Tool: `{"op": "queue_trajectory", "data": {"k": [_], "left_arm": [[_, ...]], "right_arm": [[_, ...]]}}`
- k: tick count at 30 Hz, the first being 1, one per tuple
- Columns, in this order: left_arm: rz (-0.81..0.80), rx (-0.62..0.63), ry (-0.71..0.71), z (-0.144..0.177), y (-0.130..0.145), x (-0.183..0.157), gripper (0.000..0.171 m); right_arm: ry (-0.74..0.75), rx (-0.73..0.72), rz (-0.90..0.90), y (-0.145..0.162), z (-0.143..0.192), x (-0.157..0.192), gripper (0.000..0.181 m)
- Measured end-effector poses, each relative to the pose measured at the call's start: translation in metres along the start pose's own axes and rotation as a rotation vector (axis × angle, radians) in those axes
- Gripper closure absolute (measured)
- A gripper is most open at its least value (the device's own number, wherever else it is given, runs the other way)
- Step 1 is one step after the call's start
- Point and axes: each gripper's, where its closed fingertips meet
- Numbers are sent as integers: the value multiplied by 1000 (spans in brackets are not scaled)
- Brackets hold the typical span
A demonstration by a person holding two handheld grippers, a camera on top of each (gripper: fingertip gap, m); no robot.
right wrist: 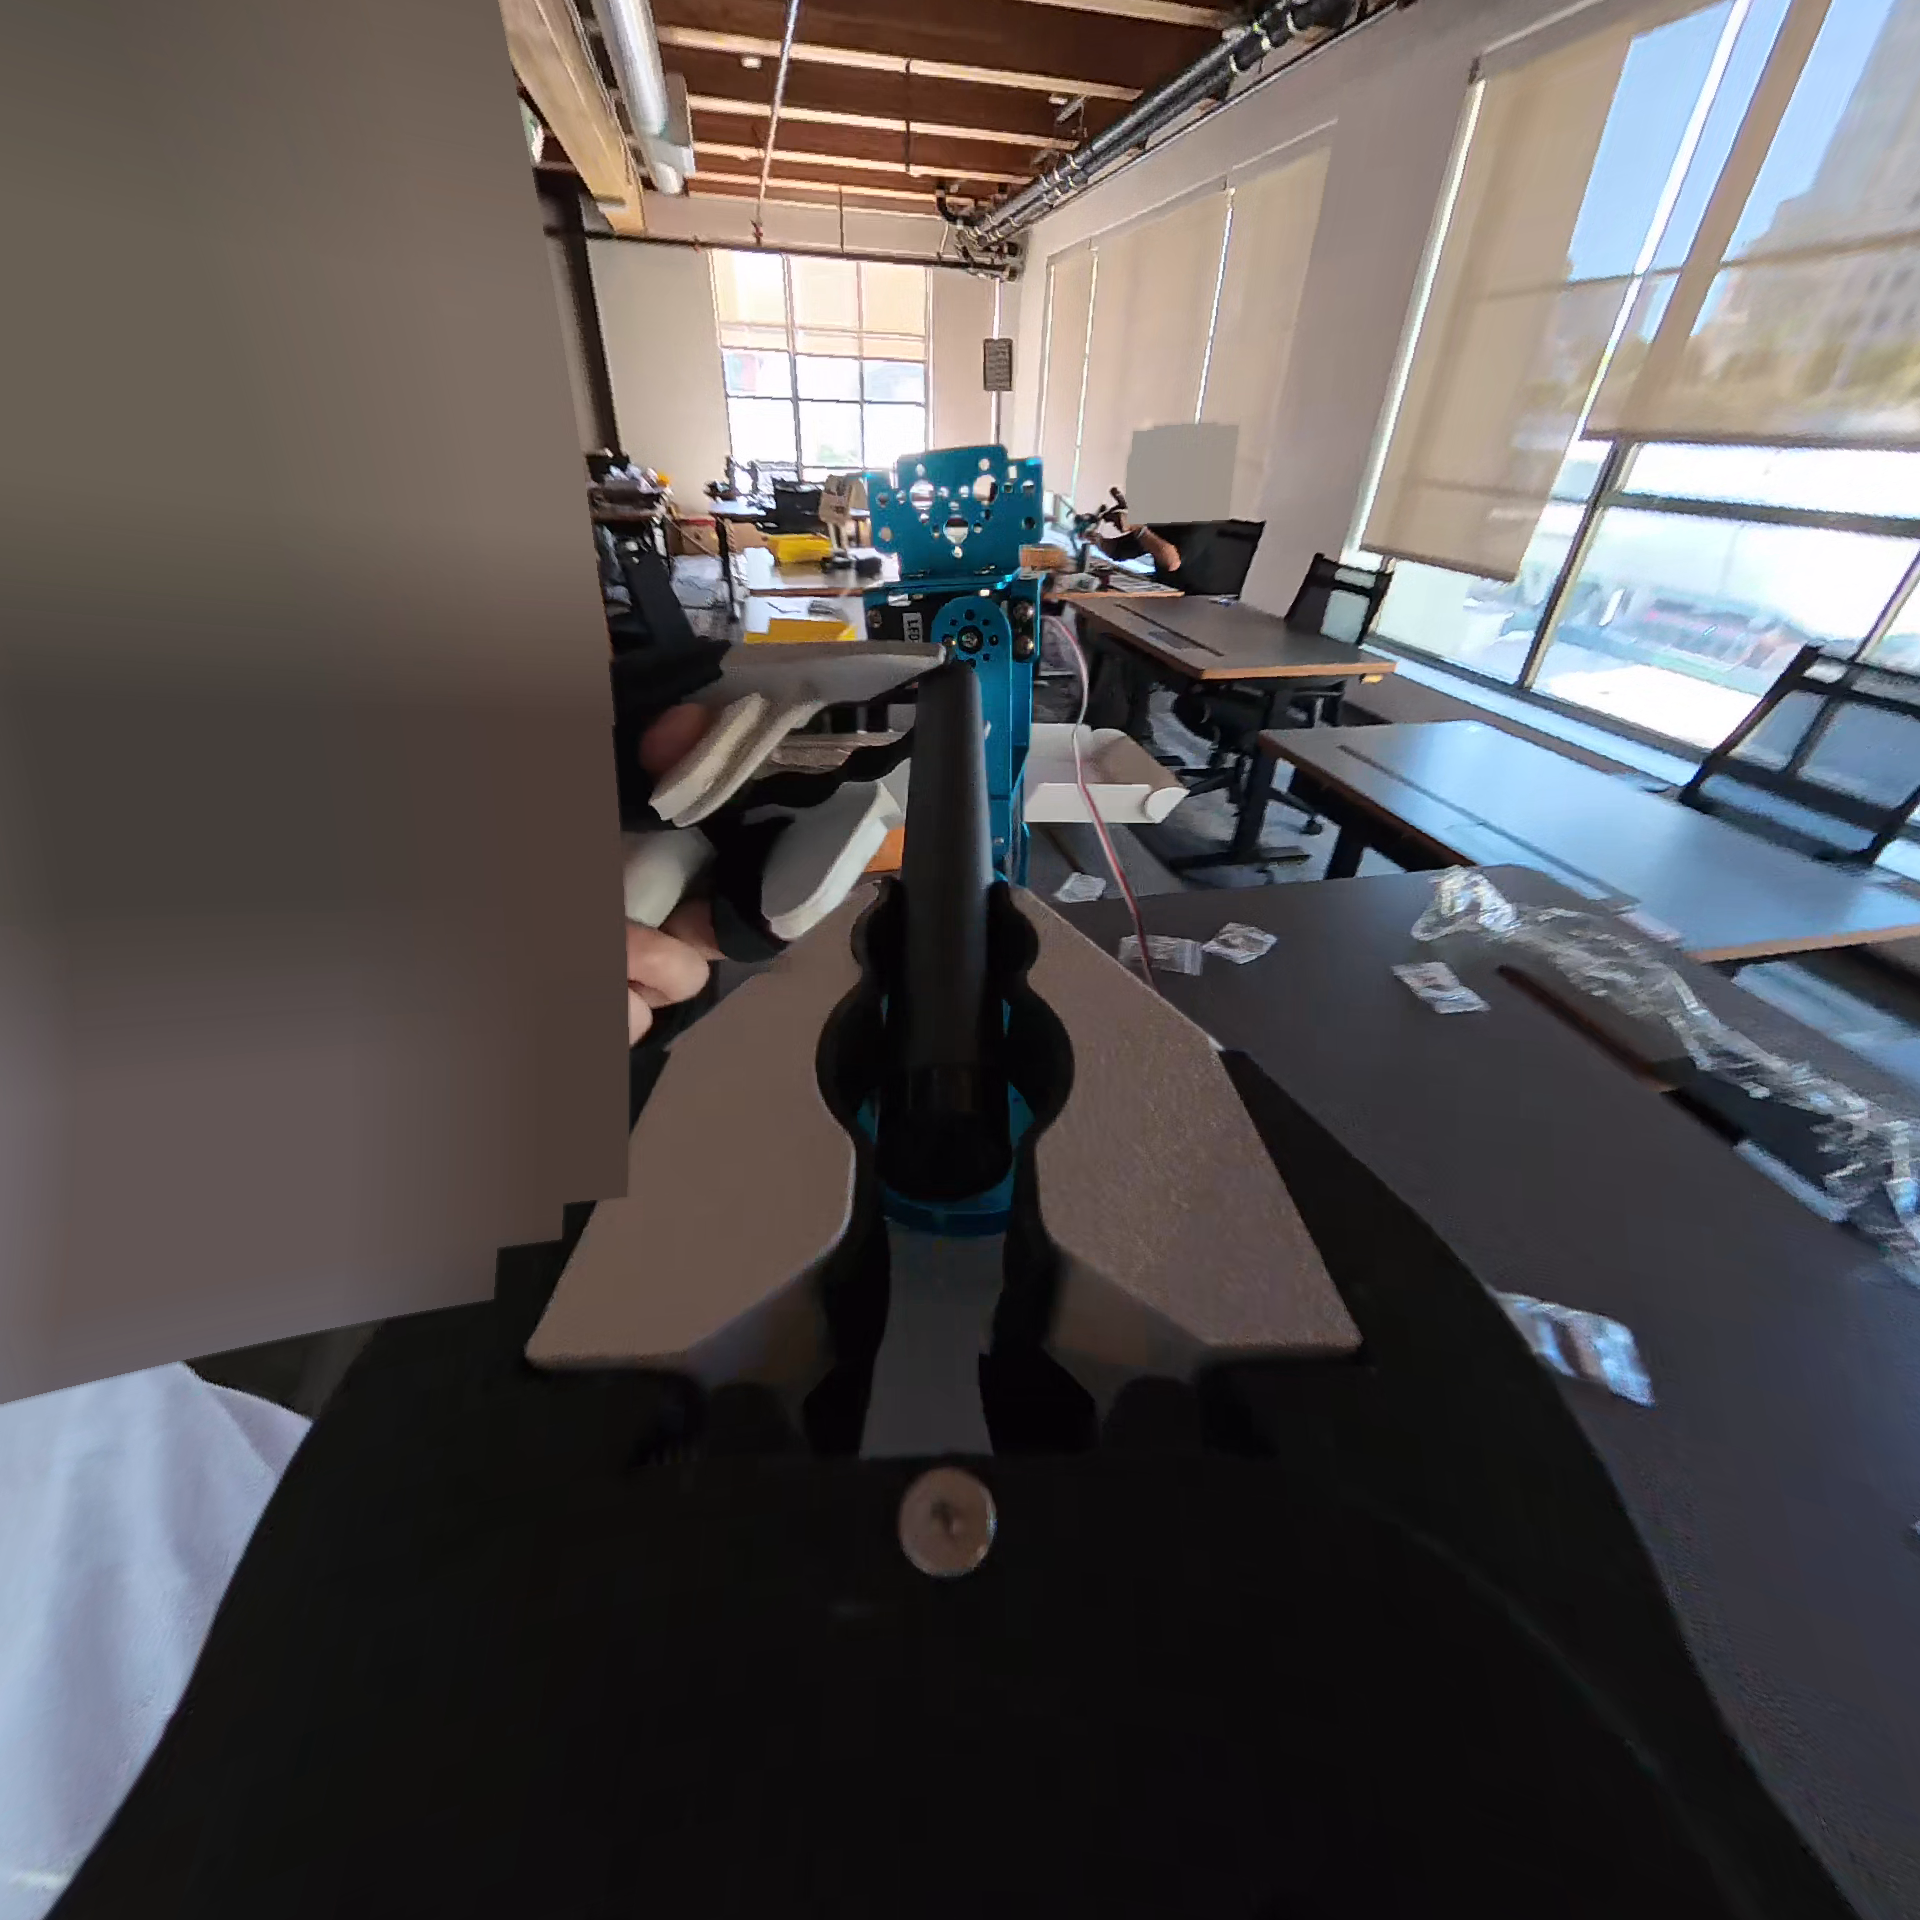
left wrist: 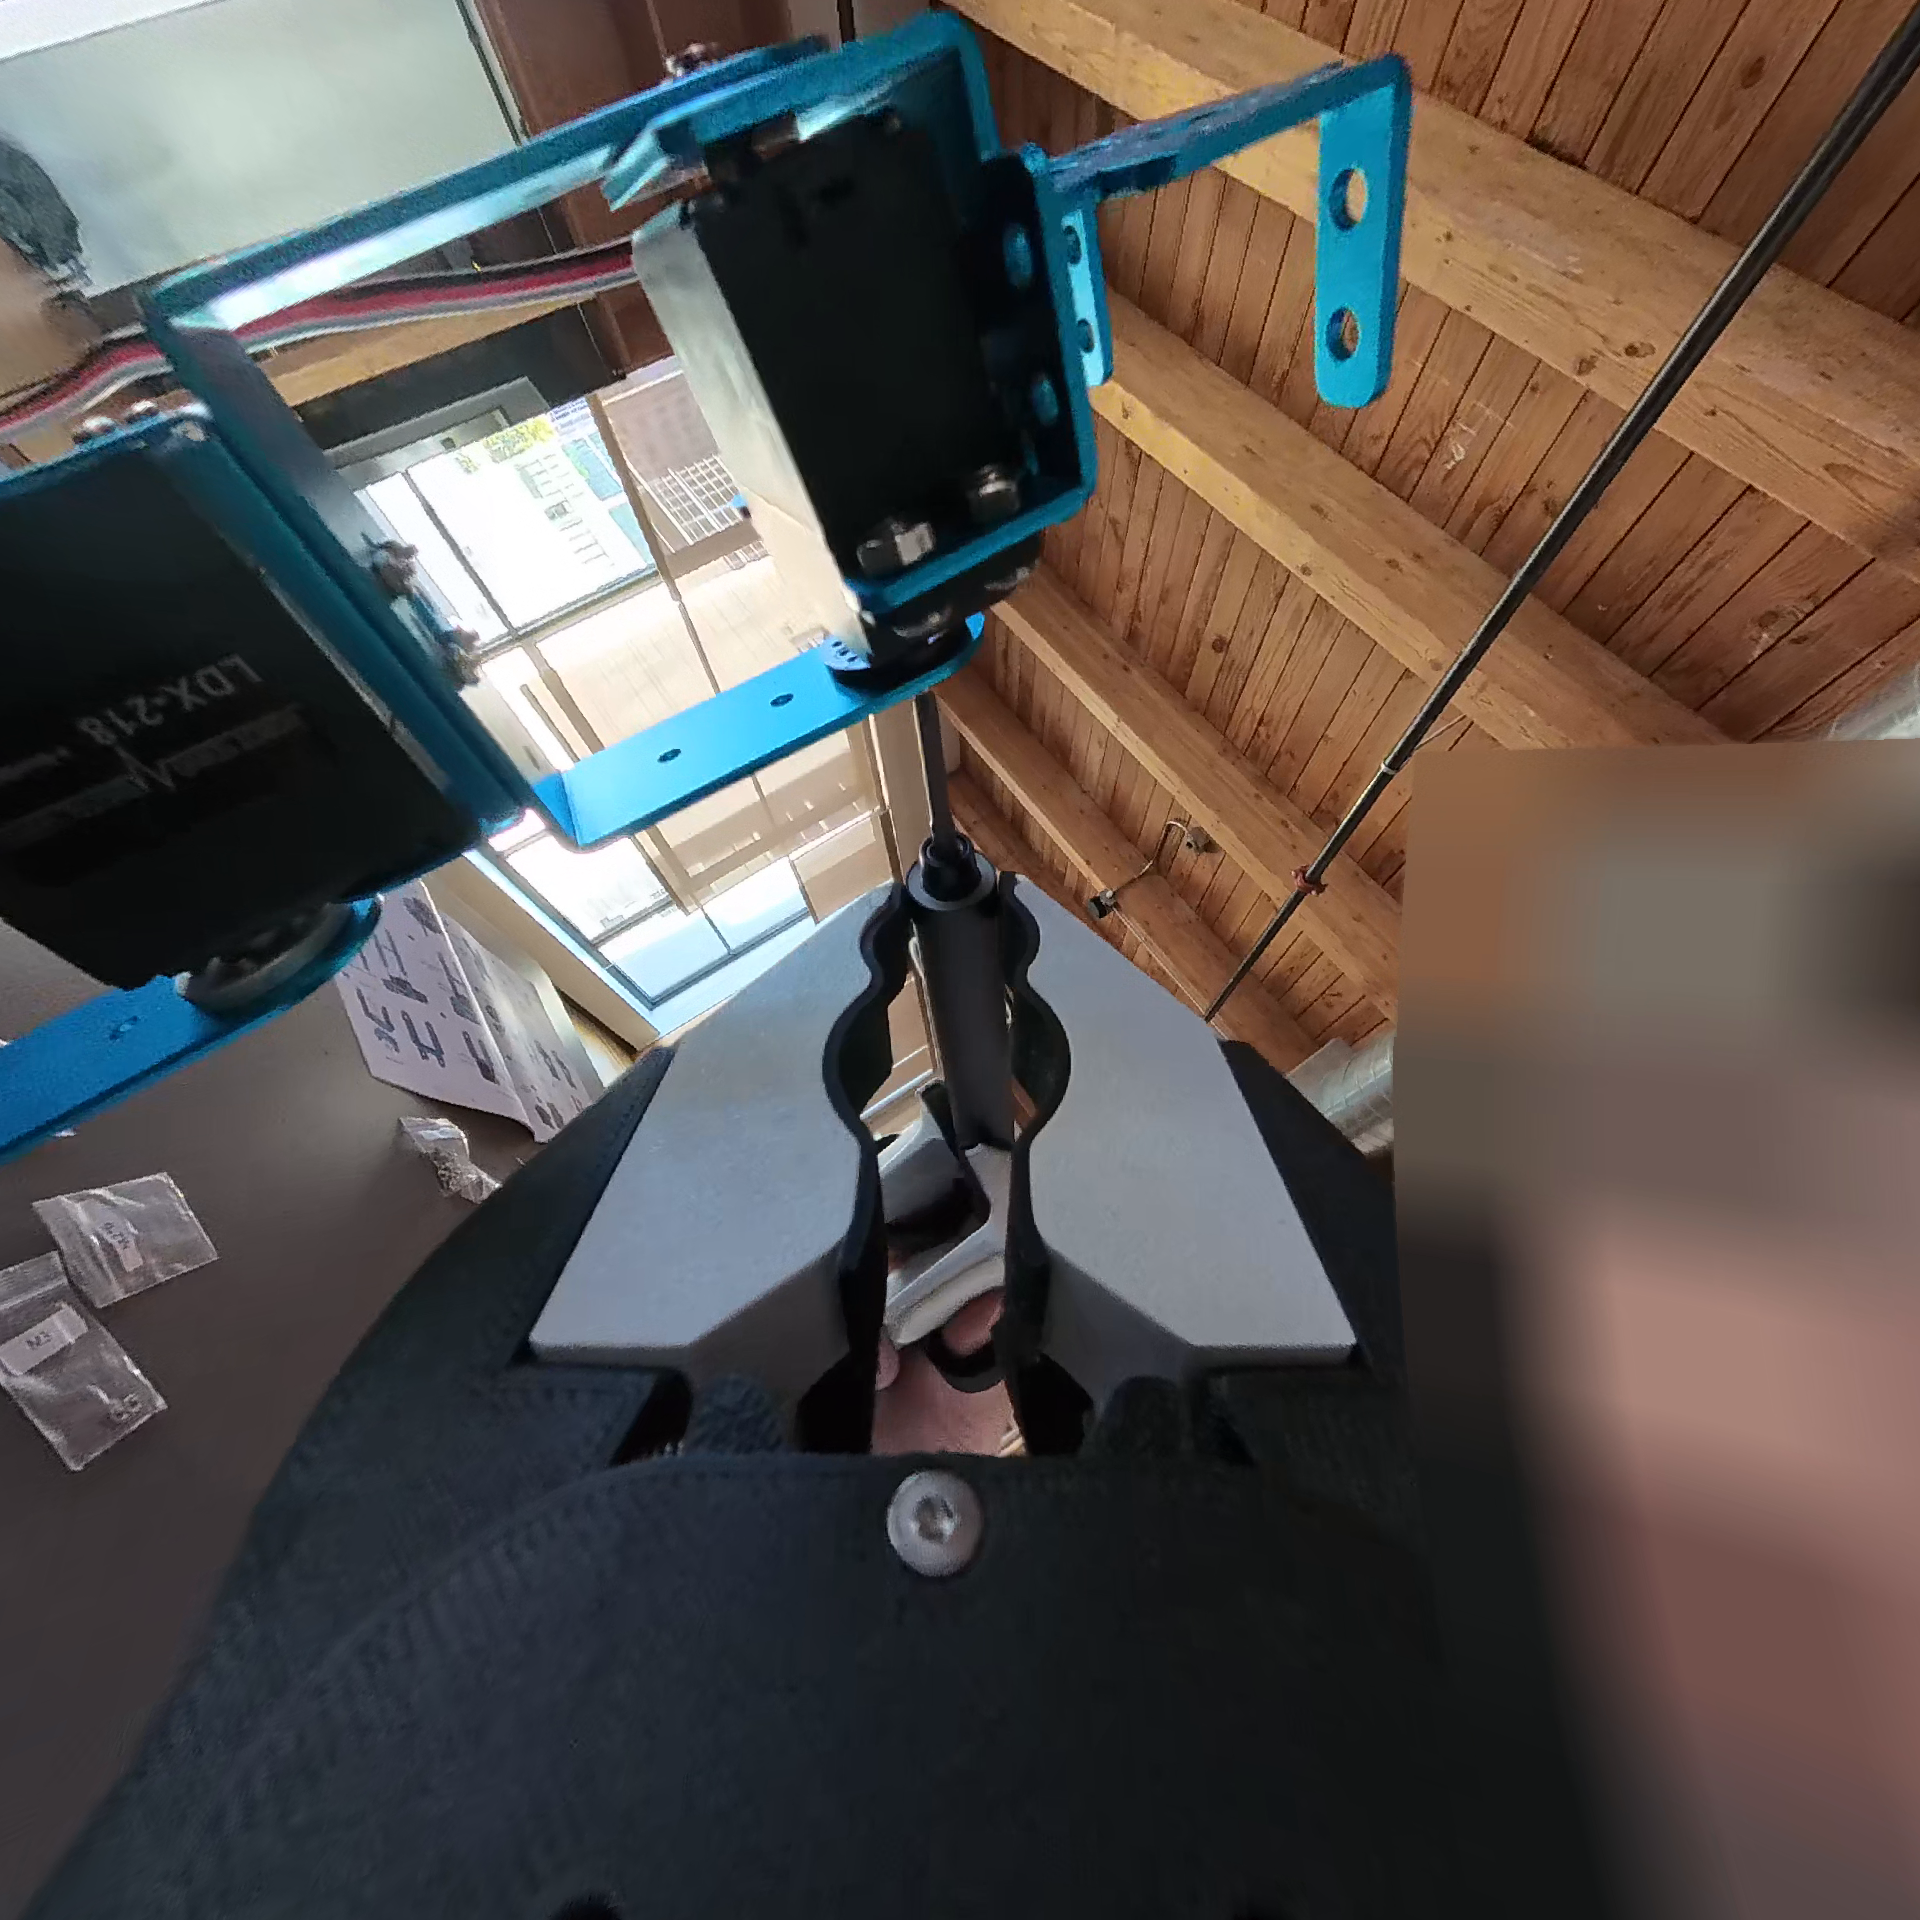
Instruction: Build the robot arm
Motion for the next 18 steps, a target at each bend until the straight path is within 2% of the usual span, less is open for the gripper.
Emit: {"op": "queue_trajectory", "data": {"k": [1, 7, 18], "left_arm": [[-3, -4, 1, 0, 0, 0, 157], [-61, -25, 1, 2, 0, 0, 156], [-90, -23, 7, 4, 2, -1, 156]], "right_arm": [[-8, -11, -31, 0, 0, 0, 164], [-27, -66, -193, -1, -1, 1, 165], [-14, -82, -315, 1, -2, 7, 164]]}}
Point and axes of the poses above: each gripper's, where its closed fingertips meet, z back along the fingers, y out of its underside, x = y × z across the jaws, and after that the axes turned 11 degrees about -y, right-handed
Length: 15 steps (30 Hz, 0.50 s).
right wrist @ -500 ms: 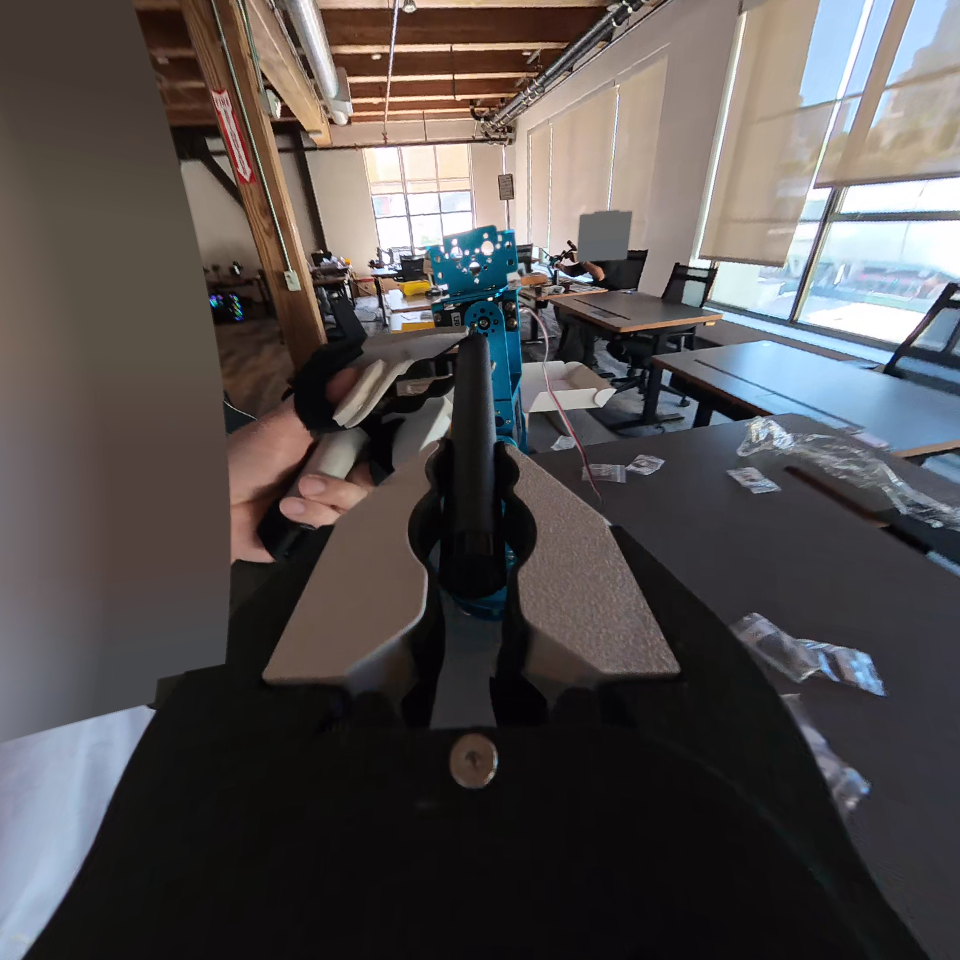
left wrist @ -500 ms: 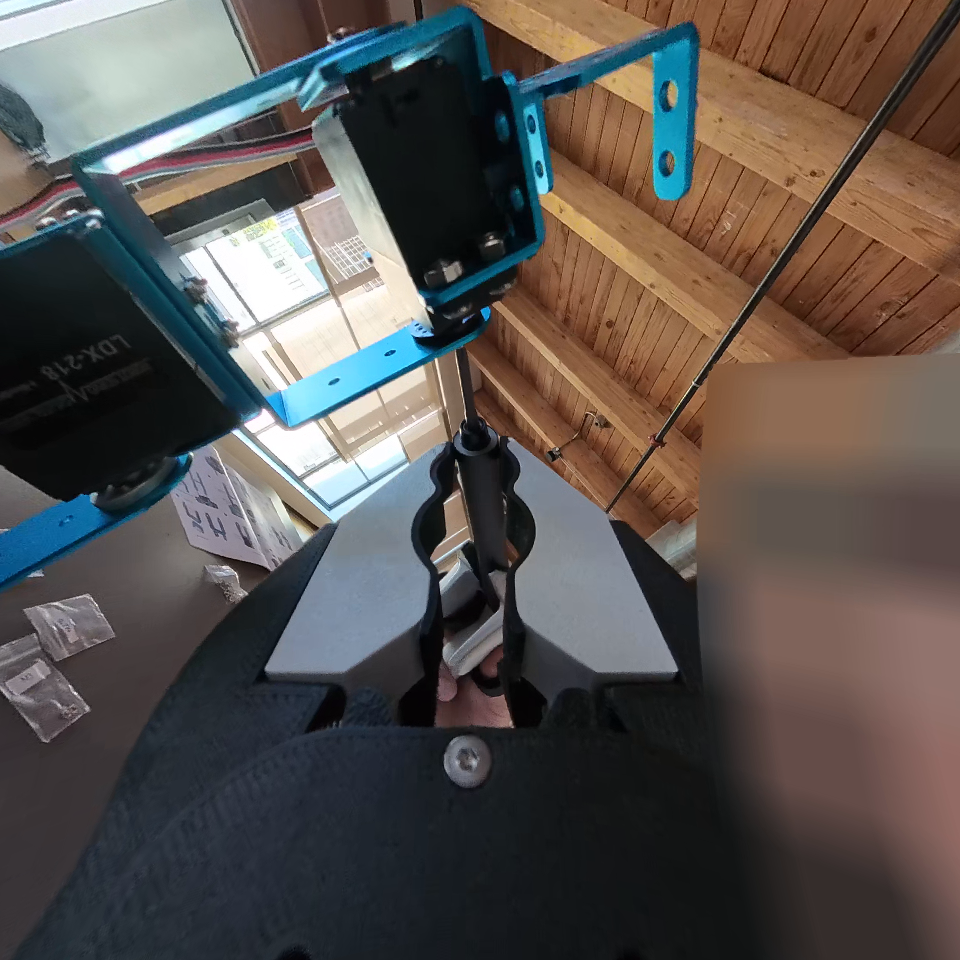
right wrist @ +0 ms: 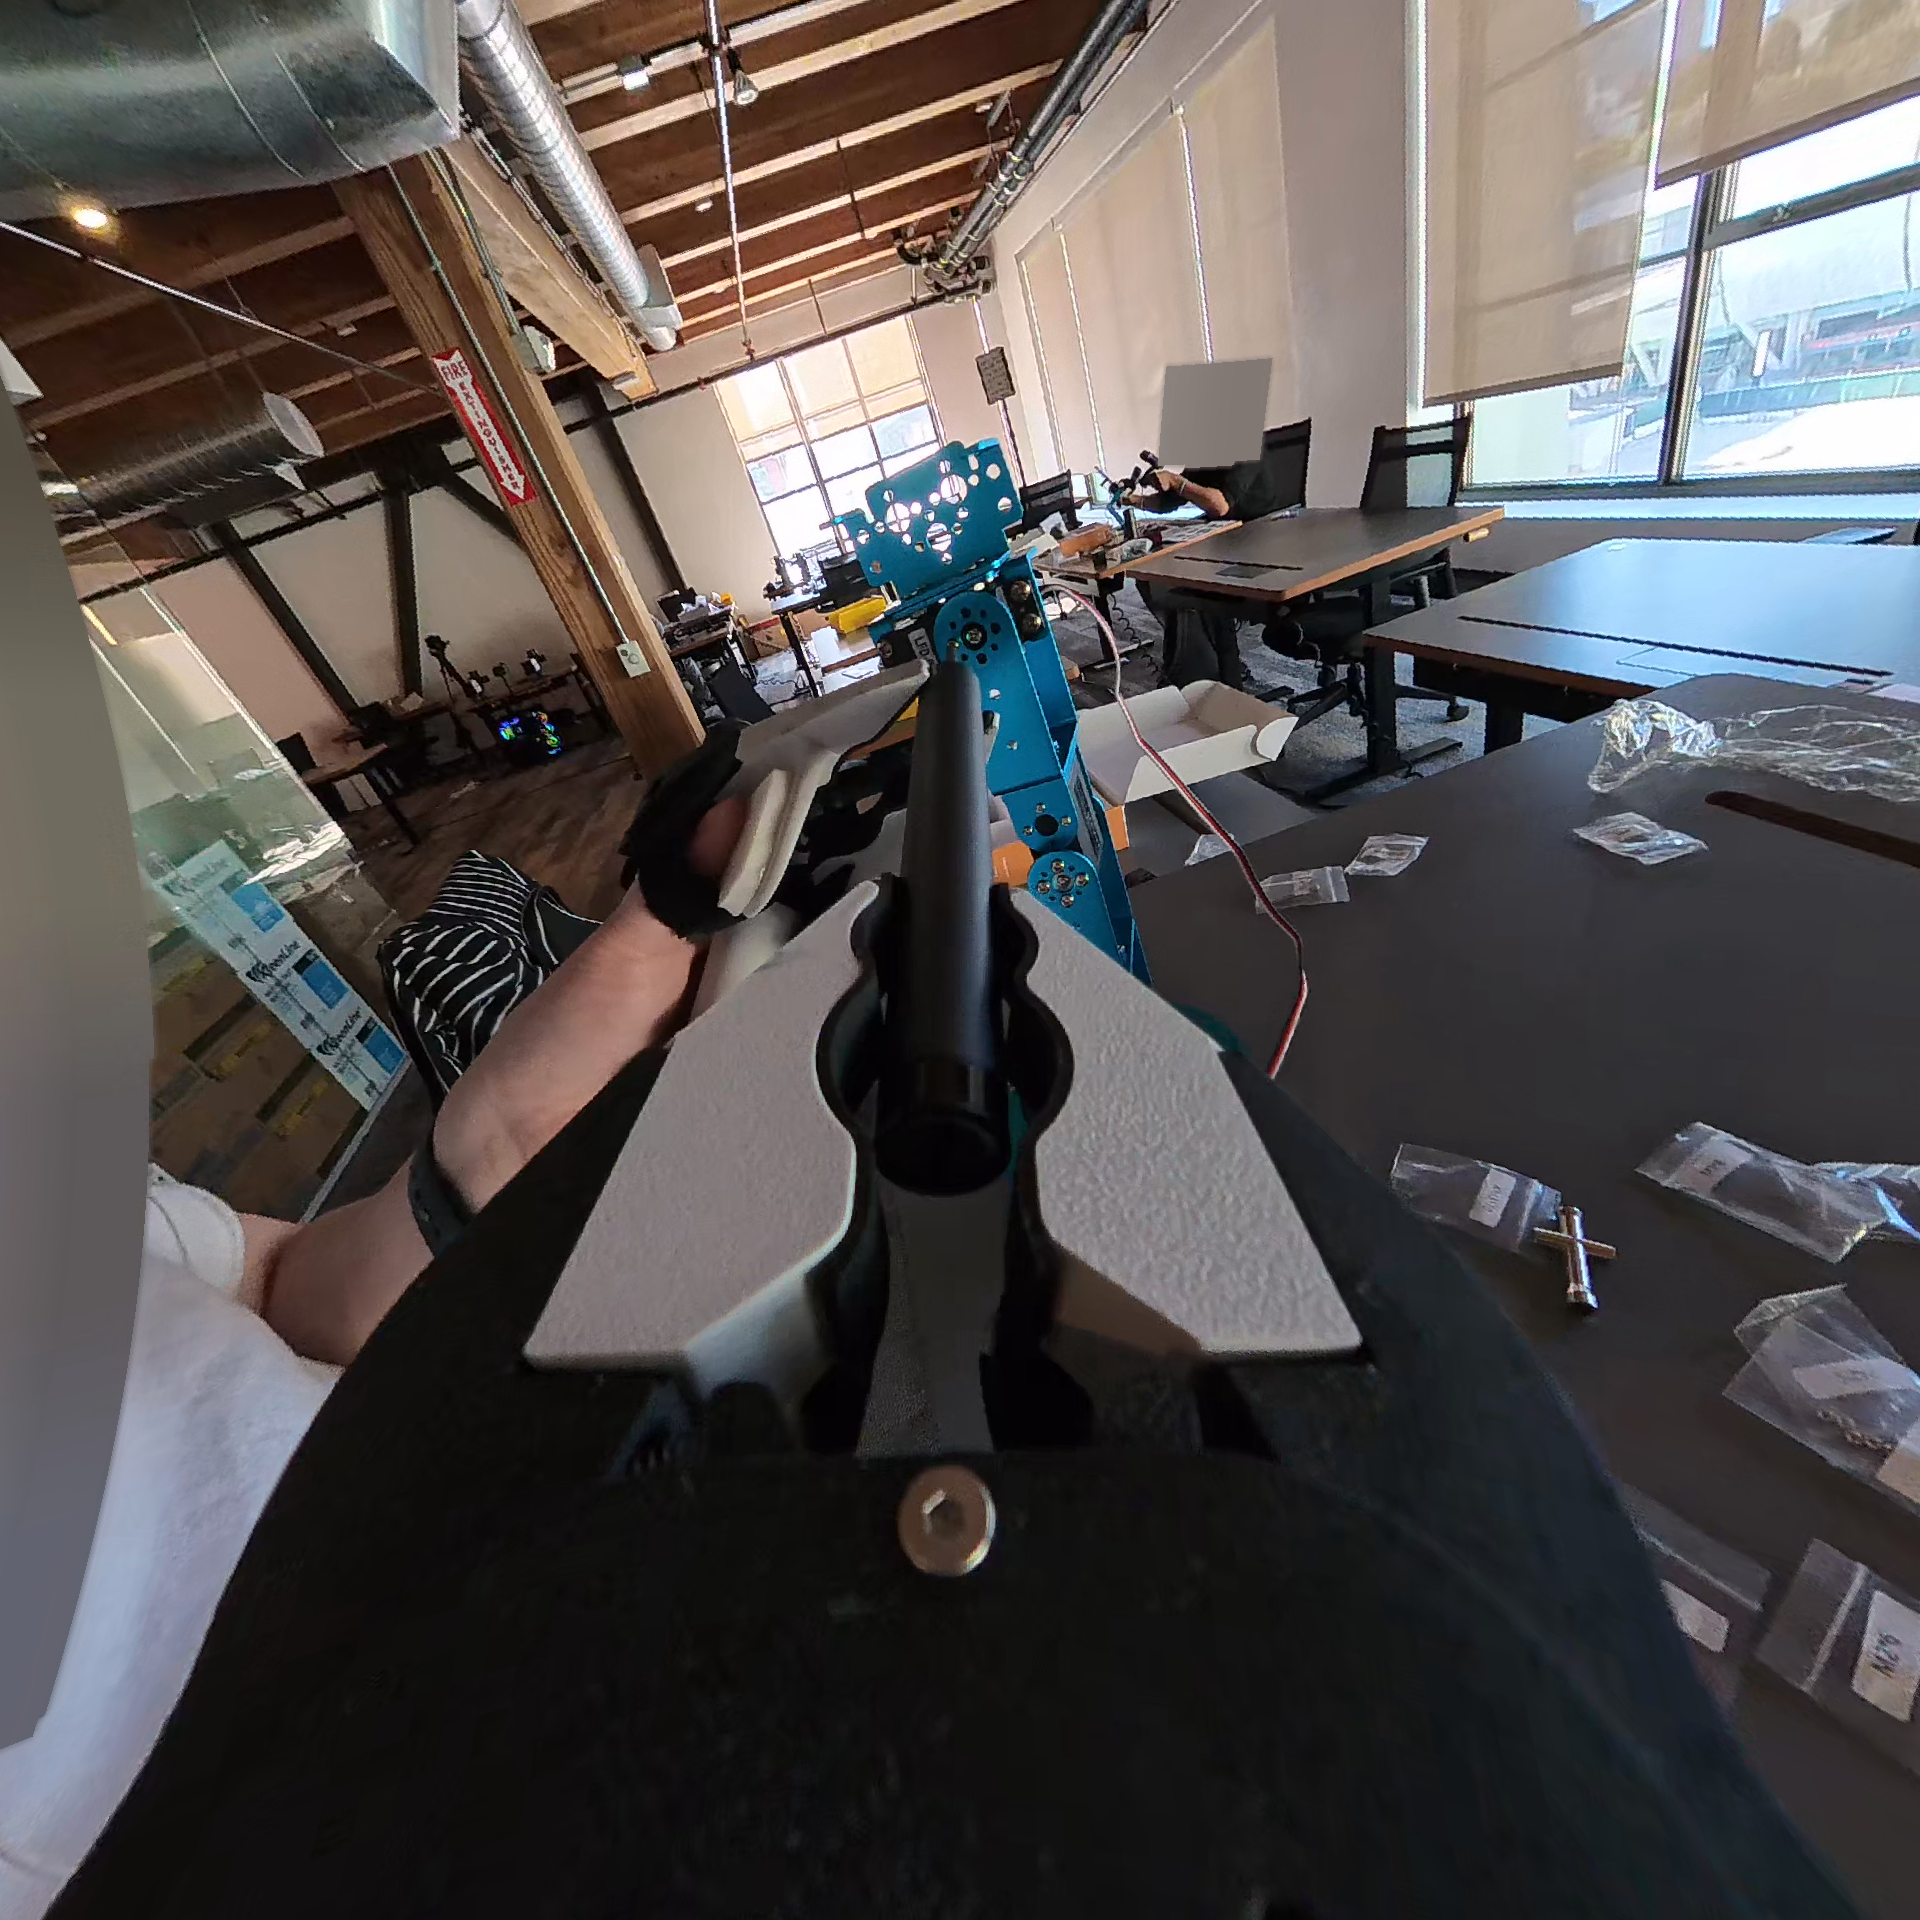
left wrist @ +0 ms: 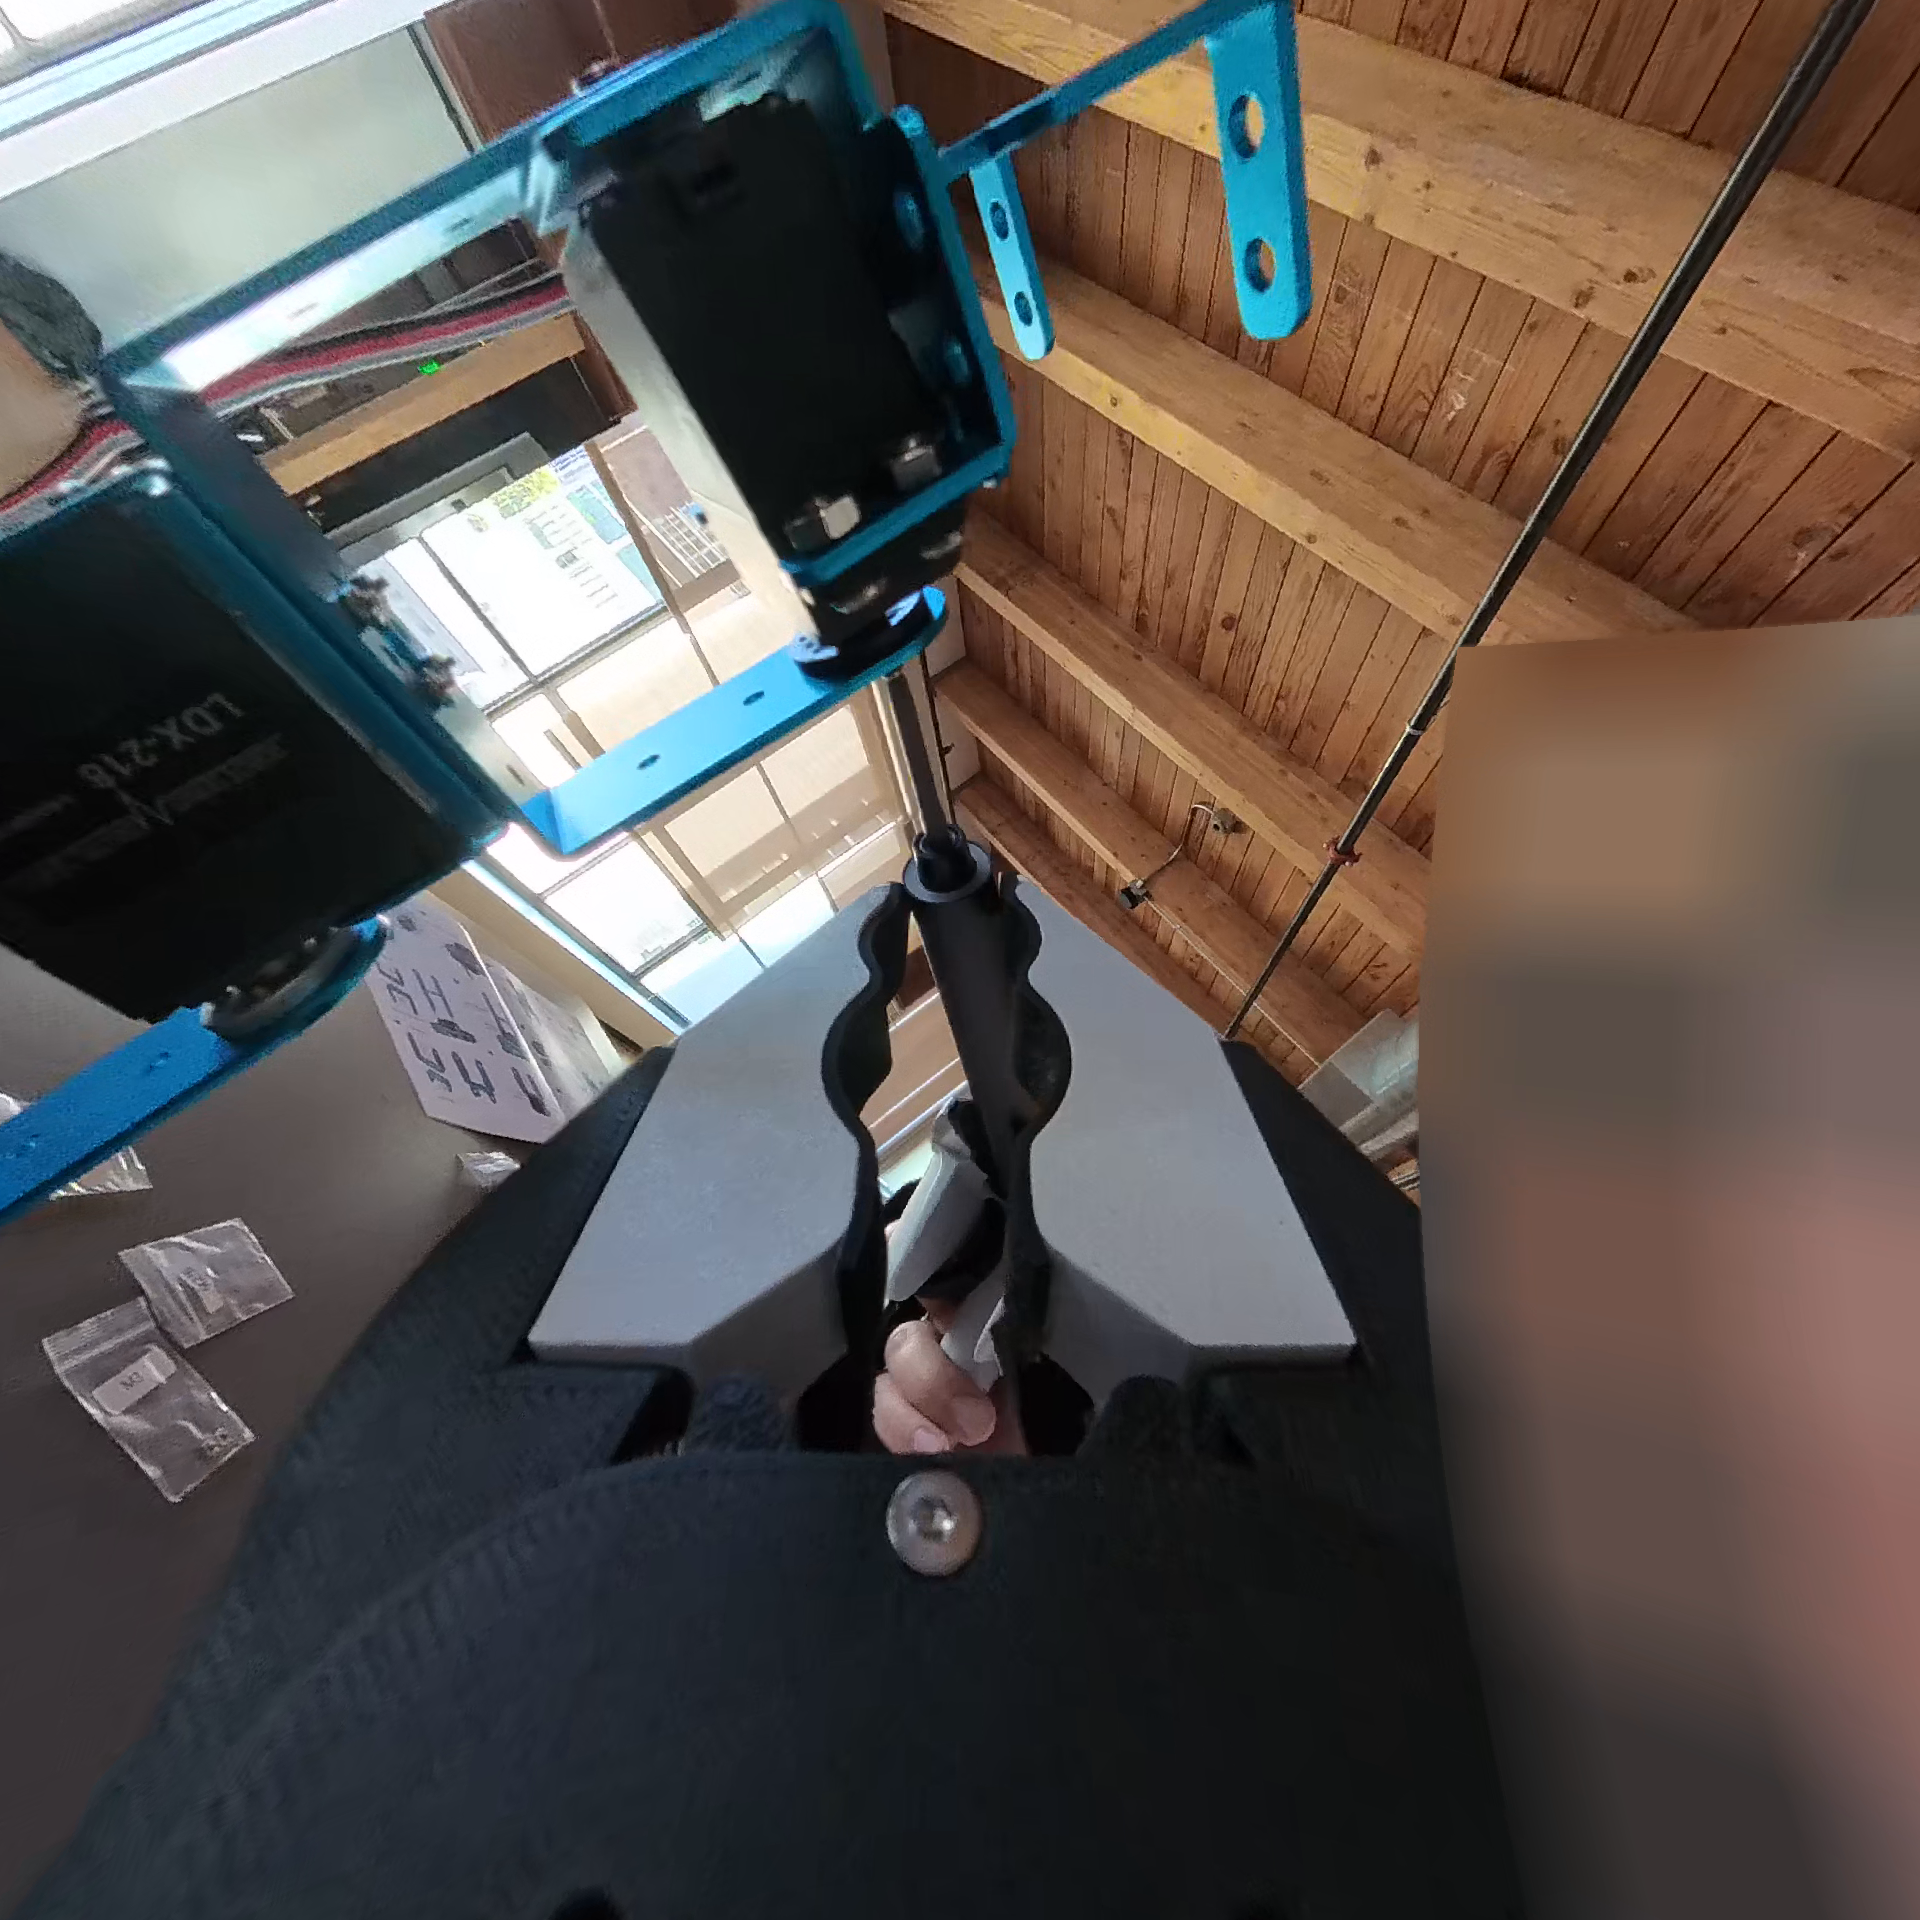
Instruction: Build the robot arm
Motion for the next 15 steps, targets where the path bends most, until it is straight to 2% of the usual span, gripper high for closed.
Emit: {"op": "queue_trajectory", "data": {"k": [15], "left_arm": [[35, 5, -38, 9, -3, 1, 157]], "right_arm": [[-22, 11, -231, 13, -7, 6, 164]]}}
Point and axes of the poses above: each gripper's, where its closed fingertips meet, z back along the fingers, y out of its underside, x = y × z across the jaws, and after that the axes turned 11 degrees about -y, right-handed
